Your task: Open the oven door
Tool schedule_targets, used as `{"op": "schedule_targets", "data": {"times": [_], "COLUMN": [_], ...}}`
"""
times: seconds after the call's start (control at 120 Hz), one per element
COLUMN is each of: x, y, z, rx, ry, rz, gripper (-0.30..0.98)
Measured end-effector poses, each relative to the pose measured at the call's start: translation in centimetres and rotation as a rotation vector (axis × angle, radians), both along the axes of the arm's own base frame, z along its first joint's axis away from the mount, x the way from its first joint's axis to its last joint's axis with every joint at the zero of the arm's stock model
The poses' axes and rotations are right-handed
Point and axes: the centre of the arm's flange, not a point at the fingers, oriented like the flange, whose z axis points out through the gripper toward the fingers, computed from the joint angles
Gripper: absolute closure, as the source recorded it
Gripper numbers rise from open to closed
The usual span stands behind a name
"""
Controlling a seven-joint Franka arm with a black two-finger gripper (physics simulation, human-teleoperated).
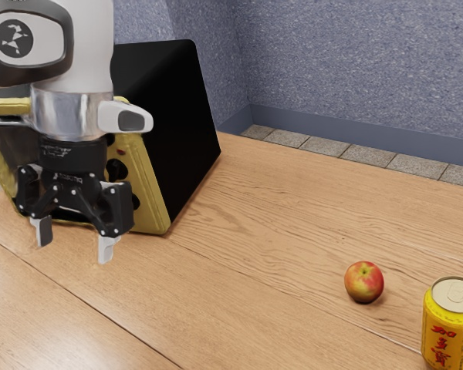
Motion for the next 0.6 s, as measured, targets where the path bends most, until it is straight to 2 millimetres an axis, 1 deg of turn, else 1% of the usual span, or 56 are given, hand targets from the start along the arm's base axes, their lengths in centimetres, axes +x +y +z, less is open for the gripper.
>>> {"op": "schedule_targets", "data": {"times": [0.083, 0.108, 0.133, 0.192, 0.233, 0.317, 0.35, 0.367, 0.383, 0.417, 0.45, 0.483, 0.533, 0.6], "x": [1.5, 1.7, 1.9, 2.1, 2.1, 1.2, -0.4, -2.2, -4.1, -7.5, -8.7, -9.0, -8.6, -6.8], "y": [0.3, 0.7, 1.6, 4.4, 5.6, 7.8, 8.6, 9.2, 10.0, 12.1, 14.7, 16.7, 19.7, 25.5], "z": [0.4, 0.7, 1.0, 1.6, 2.2, 3.6, 4.4, 4.2, 3.6, 1.5, -1.1, -2.5, -2.9, -3.3], "rx": [0.027, 0.030, 0.033, 0.065, 0.111, 0.159, 0.167, 0.173, 0.181, 0.192, 0.200, 0.200, 0.164, 0.109], "ry": [-0.109, -0.139, -0.165, -0.213, -0.247, -0.308, -0.341, -0.354, -0.363, -0.376, -0.388, -0.429, -0.523, -0.633], "rz": [0.079, 0.106, 0.141, 0.233, 0.275, 0.363, 0.402, 0.432, 0.468, 0.559, 0.648, 0.720, 0.836, 0.985], "gripper": [0.00, 0.00, 0.00, 0.00, 0.00, 0.00, 0.00, 0.00, 0.00, 0.00, 0.00, 0.00, 0.00, 0.00]}}
